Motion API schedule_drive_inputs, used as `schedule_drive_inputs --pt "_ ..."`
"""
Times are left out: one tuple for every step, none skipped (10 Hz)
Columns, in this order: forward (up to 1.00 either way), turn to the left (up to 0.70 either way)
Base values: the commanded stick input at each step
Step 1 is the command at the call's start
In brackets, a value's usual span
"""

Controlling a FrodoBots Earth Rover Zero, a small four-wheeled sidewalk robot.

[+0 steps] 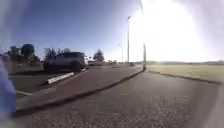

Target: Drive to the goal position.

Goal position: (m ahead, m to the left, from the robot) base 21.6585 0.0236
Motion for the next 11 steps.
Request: schedule_drive_inputs --pt "0.7 -0.35" --pt "0.7 -0.27" --pt "0.7 -0.09" --pt "0.7 0.0" --pt "0.7 0.0" --pt "0.7 0.0" --pt "0.7 0.0" --pt "0.7 0.0" --pt "0.7 0.0" --pt "0.7 0.0" --pt "0.7 0.0"
